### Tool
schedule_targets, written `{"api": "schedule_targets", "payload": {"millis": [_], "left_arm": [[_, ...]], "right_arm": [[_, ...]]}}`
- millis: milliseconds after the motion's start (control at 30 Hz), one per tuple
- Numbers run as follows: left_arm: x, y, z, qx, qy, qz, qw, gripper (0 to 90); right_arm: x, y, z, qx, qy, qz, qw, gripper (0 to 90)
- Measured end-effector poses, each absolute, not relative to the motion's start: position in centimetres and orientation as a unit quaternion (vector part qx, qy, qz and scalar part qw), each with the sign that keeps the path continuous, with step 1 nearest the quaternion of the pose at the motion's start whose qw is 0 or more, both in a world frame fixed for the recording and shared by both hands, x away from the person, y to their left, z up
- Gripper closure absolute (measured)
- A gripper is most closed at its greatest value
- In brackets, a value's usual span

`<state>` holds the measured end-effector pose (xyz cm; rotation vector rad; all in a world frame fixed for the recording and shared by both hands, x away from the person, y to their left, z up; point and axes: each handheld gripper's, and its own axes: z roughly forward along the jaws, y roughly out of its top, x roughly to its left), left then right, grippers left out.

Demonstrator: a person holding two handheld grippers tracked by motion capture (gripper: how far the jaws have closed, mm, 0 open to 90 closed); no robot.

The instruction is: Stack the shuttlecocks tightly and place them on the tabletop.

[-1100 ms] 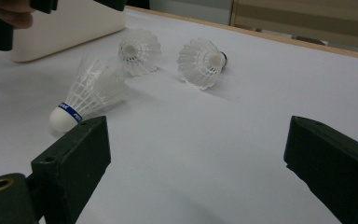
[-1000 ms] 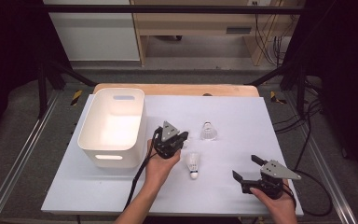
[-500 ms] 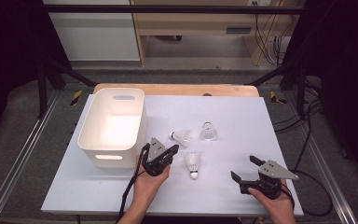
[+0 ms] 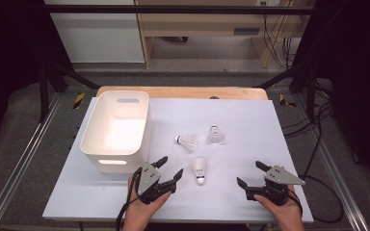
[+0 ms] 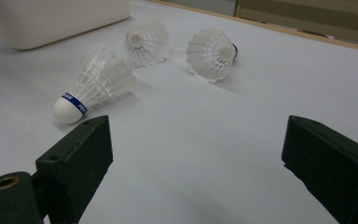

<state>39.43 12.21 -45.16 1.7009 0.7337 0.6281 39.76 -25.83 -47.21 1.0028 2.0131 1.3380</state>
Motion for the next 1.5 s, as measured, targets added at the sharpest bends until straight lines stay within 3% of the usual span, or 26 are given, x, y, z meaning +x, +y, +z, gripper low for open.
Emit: {"api": "schedule_targets", "payload": {"millis": [300, 433, 667, 933, 1500], "left_arm": [[35.1, 16.6, -44.9, 0.712, 0.293, 0.283, 0.572, 13.9], [33.8, 19.4, -44.0, 0.681, 0.313, 0.298, 0.591, 8.0], [33.3, 24.3, -44.3, 0.646, 0.337, 0.339, 0.595, 4.2], [33.4, 27.3, -45.0, 0.613, 0.362, 0.374, 0.594, 3.0], [34.5, 28.0, -45.6, 0.613, 0.361, 0.383, 0.589, 1.7]], "right_arm": [[39.9, -25.3, -47.3, 0.375, 0.744, 0.493, 0.249, 8.9], [40.1, -24.6, -47.3, 0.376, 0.751, 0.488, 0.237, 8.4], [40.4, -23.7, -46.1, 0.362, 0.765, 0.477, 0.237, 7.7], [41.7, -22.7, -44.5, 0.339, 0.796, 0.451, 0.221, 7.5], [44.0, -19.1, -42.3, 0.293, 0.833, 0.431, 0.185, 9.0]]}}
